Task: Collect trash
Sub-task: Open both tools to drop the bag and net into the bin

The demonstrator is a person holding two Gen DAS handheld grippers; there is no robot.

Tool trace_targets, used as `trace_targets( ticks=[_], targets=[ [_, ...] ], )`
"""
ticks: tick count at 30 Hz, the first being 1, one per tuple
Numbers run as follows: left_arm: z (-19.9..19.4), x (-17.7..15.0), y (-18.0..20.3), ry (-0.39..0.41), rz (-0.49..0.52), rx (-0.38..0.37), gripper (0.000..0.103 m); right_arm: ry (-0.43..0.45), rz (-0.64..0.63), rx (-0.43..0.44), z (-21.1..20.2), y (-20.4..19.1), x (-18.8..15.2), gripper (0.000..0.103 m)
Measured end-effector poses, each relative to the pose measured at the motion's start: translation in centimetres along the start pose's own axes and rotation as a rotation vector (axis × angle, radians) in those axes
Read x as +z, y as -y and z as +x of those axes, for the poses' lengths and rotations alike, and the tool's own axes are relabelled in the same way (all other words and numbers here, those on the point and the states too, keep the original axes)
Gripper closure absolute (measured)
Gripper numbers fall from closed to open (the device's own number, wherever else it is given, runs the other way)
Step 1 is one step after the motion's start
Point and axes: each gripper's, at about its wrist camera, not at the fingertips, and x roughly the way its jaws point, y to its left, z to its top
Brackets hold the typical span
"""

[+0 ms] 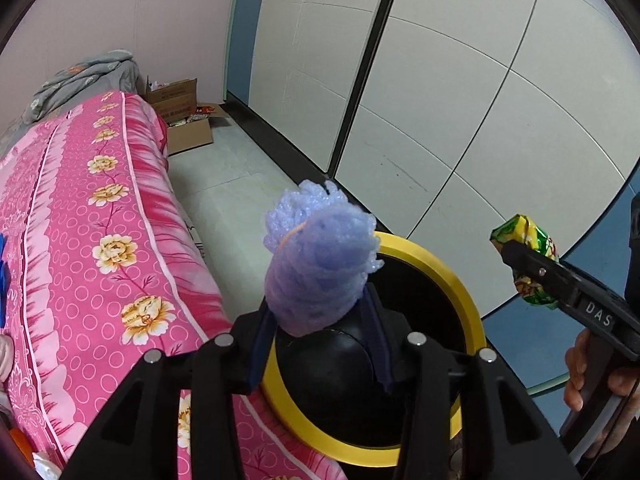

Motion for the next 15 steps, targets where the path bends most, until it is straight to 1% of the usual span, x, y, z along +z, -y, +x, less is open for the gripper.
trace_targets(
  ticks=[3,4,5,9,11,14,15],
  targets=[
    [-0.2,0.0,0.2,0.003,0.003,0.000,0.056,0.003,0.004,-0.005,-0.1,0.2,-0.1,0.038],
    [-0.3,0.0,0.2,0.005,-0.001,-0.004,0.052,0.004,0.004,-0.009,-0.2,0.4,-0.2,0.038],
    [-0.4,0.0,0.2,0.007,-0.005,-0.008,0.050,0.007,0.005,-0.013,-0.4,0.5,-0.2,0.036],
    [-0.6,0.0,-0.1,0.016,-0.010,-0.014,0.038,0.013,0.010,-0.023,-0.9,0.7,-0.4,0.030],
    [-1.0,0.0,-0.1,0.024,-0.016,-0.015,0.029,0.015,0.012,-0.028,-1.2,0.8,-0.4,0.028],
    [-1.7,0.0,-0.3,0.037,-0.022,-0.011,0.025,0.012,0.016,-0.032,-1.7,0.9,-0.6,0.027],
    [-2.1,0.0,-0.4,0.044,-0.023,-0.001,0.022,0.011,0.017,-0.026,-1.9,0.9,-0.6,0.027]
  ],
)
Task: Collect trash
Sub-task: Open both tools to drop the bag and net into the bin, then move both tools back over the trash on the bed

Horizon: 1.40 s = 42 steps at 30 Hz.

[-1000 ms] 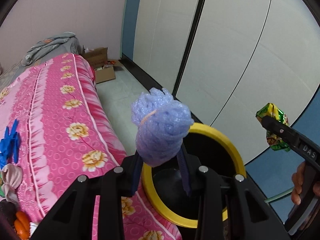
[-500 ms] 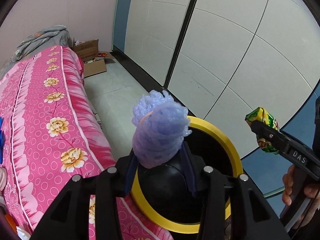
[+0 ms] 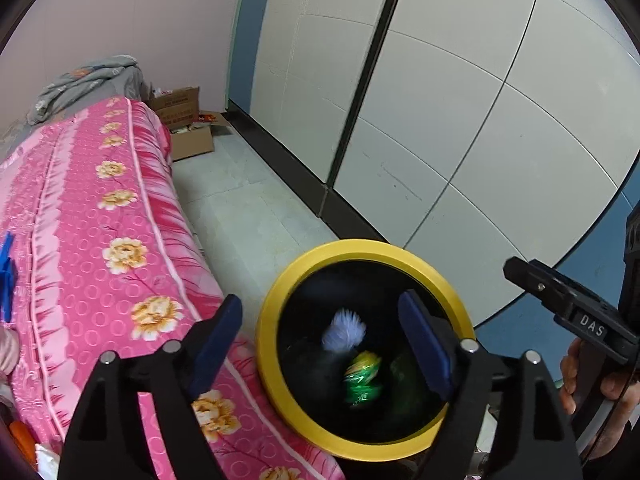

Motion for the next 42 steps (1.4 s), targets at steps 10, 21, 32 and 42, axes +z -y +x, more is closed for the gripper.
trace_targets(
  ticks=[10,21,32,42],
  targets=[
    [-5.9,0.0,-2.4,0.093,-0.016,0.097,0.010,0.037,-0.020,0.052,-2.5,-1.8,-0.1,0.026],
    [-14.6,-1.4,-7.9,0.203,-0.055,0.221,0.008,0.073,-0.120,0.168,-6.0,-8.8,-0.3,0.022],
    [-21.7,-4.5,-16.0,0.242,-0.127,0.397,0.008,0.044,-0.237,0.317,-7.9,-18.6,-1.7,0.021],
    [-26.1,-8.7,-24.4,0.231,-0.238,0.529,0.008,-0.004,-0.331,0.397,-8.2,-25.4,-4.6,0.021]
  ],
)
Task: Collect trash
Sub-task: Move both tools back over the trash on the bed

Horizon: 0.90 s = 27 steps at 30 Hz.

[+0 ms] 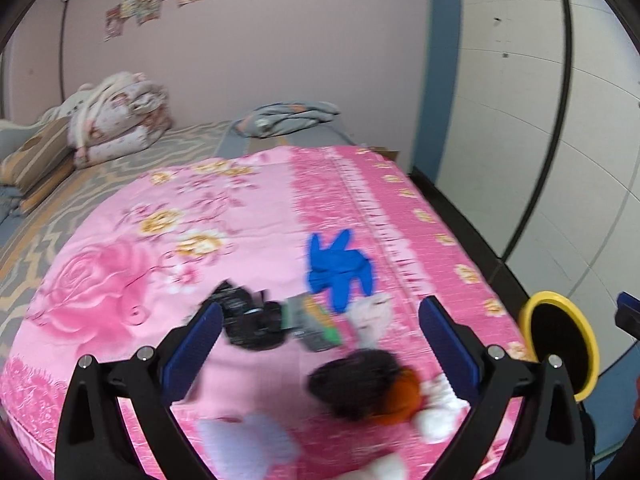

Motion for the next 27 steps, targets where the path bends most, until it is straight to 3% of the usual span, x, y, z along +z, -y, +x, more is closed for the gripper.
trace_targets(
  ticks=[14,27],
  targets=[
    [3.9,-2.9,-10.6,-0.095,-0.108,0.143,0.008,-0.156,-0.062,0.058,6.7,-5.5,-3.1,0.021],
    [8.8,-5.2,-14.4,-0.193,-0.141,0.190,0.008,-0.284,-0.075,0.088,12.6,-7.5,-4.9,0.021]
  ],
)
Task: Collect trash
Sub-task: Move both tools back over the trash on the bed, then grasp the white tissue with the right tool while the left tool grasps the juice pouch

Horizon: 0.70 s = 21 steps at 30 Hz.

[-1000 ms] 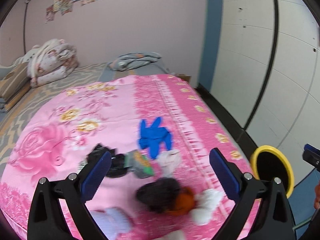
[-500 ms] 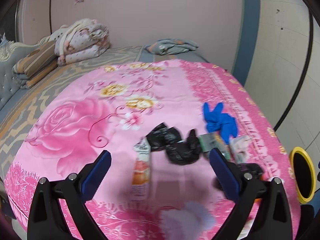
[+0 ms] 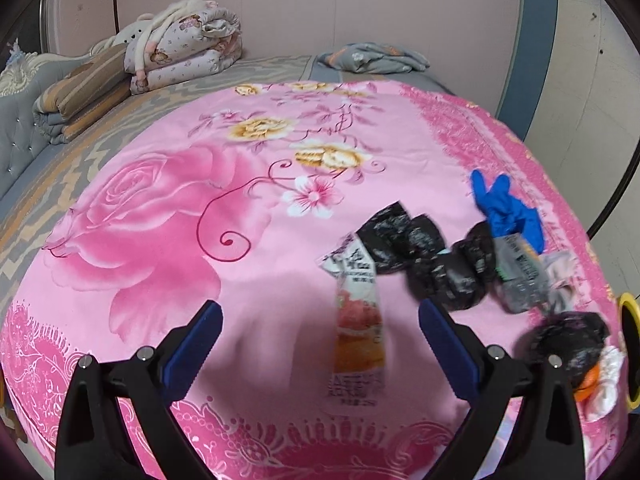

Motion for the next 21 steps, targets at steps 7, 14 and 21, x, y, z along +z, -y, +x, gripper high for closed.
trace_targets(
  ticks=[7,14,21],
  targets=[
    [1.8,0.3,-0.6,-0.021,-0.044,-0.036,0.008,-0.032,-0.013,0.009,1.9,-0.6,-0.2,0.022],
    [3.4,-0.2,1.4,-0.038,0.022,-0.060,0.018,-0.054,-0.006,0.025,3.4,-0.8,-0.4,0.030],
    [5.1,-0.7,2.7,-0.082,0.066,-0.106,0.047,-0.055,-0.031,0.094,4.0,-1.8,-0.5,0.043]
  ],
)
